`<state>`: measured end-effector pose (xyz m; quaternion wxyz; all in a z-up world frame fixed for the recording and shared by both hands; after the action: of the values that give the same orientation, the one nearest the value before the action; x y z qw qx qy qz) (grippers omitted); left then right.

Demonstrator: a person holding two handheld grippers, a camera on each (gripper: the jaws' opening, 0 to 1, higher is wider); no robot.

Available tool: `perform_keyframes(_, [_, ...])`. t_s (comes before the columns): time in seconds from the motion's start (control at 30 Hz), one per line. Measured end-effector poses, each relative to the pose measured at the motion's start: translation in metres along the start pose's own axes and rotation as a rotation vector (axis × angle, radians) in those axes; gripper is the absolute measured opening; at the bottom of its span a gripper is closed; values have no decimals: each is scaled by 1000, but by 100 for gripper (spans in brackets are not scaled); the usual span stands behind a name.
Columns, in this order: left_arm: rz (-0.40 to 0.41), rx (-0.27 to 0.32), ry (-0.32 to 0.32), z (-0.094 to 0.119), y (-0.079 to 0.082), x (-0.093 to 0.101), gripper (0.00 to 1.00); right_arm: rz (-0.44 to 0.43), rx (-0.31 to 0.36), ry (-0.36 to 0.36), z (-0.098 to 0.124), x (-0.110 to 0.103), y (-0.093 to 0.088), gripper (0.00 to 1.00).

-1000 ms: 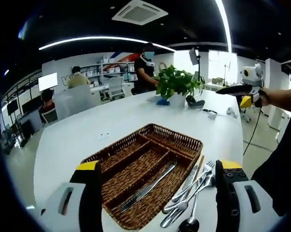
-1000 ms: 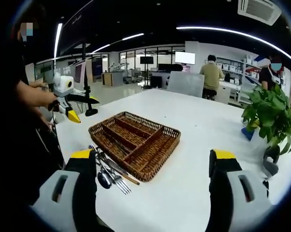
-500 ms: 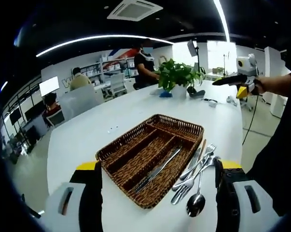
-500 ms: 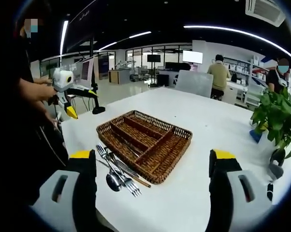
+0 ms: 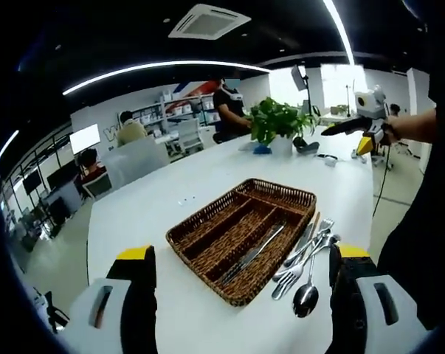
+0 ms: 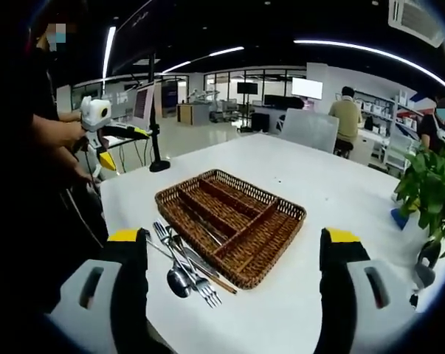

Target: Arrange the knives, forks, and spoons in their matching storage slots by inserting each utensil handle-first until every utensil is classified and aligned in the correct compartment

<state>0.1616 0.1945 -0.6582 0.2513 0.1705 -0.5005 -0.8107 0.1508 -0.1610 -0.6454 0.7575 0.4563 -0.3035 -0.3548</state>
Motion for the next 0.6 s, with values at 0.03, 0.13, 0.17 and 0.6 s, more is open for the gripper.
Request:
perform_keyframes(0.03, [-8, -7, 6, 0, 1, 0, 99, 6, 4, 2, 0, 0, 1, 100])
perform_keyframes(0.13, [-42, -8, 4, 1, 3, -1, 99, 17, 1, 8, -3, -1, 1, 99])
perform_keyframes(0.17, [-42, -8, 8, 3, 3, -3, 99, 20, -2, 9, -5, -1, 1, 99])
perform_keyframes(0.6, [34, -6, -13, 9, -8, -14, 99, 68, -28, 46, -14, -9, 6, 97])
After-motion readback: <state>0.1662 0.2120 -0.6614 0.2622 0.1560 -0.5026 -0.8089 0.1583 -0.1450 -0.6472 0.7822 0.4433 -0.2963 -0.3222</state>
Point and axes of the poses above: the point that each gripper's makers call its tool centre point, and the gripper's own axes: z roughly backward along the fingers, x roughly to its right, y roughly out of its top, the point moved 4 cm from there along z, roughly backward along the fingers, and after that the axes turned 9 degrees about -y, right-handed, at the moved point
